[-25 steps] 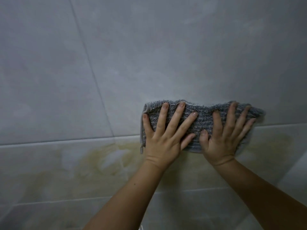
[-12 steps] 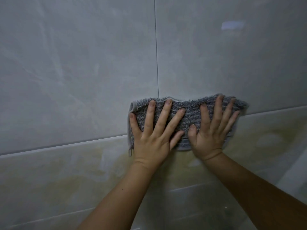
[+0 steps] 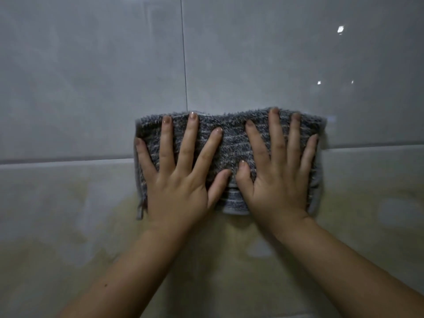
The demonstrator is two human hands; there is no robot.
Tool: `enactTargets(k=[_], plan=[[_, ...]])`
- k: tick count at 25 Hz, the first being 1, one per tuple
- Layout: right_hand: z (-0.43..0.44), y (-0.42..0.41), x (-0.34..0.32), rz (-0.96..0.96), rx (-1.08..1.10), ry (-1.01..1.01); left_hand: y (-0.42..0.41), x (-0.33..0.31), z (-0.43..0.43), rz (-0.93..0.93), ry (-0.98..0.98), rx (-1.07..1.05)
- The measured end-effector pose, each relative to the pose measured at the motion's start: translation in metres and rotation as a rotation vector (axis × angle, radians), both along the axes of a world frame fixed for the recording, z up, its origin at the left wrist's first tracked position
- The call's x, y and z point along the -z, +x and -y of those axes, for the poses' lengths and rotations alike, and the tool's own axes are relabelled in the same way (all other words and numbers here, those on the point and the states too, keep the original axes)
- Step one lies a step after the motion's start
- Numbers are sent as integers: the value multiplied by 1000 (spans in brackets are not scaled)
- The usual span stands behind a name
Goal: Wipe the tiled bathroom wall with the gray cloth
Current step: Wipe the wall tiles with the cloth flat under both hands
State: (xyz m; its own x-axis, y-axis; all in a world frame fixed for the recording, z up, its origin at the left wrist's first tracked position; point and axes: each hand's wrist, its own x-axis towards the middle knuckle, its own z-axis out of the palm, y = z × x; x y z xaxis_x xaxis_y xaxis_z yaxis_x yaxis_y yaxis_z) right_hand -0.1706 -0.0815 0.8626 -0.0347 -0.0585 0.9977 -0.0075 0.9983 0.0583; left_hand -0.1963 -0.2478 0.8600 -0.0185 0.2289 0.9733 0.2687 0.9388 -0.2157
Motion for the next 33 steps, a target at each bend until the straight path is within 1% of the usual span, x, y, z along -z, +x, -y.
enactTargets(k=[5, 10, 13, 15, 17, 19, 22, 24, 25, 27, 30, 31, 33], plan=[[-6, -5, 24, -64, 9, 24, -4, 25, -6, -23, 38, -12], [-16, -4, 81, -55, 18, 55, -6, 81, -11, 1, 28, -33], [-20, -3, 122, -59, 30, 72, -6, 118, -12, -4, -12, -45], [-18, -4, 141, -57, 29, 90, -5, 132, -11, 0, -43, -42], [-20, -3, 140, -33, 26, 114, -4, 131, -10, 31, -66, -44], [-24, -2, 116, -4, 41, 126, 1, 110, -13, 66, -59, -51], [-36, 2, 61, 24, 37, 40, 6, 57, -31, 128, 40, -39], [-44, 1, 44, 8, 31, 1, 10, 40, -46, 133, 95, -24], [-48, 0, 49, -28, 26, -11, 10, 44, -54, 132, 88, -18], [-59, 1, 77, -86, 21, -14, 11, 70, -65, 89, 18, 3], [-79, 7, 127, -41, 35, 115, 9, 107, -72, 64, -90, -9], [-89, 9, 128, -24, 38, 160, 8, 106, -77, 70, -91, -21], [-105, 9, 103, 0, 46, 190, 12, 89, -95, 77, -41, -37]])
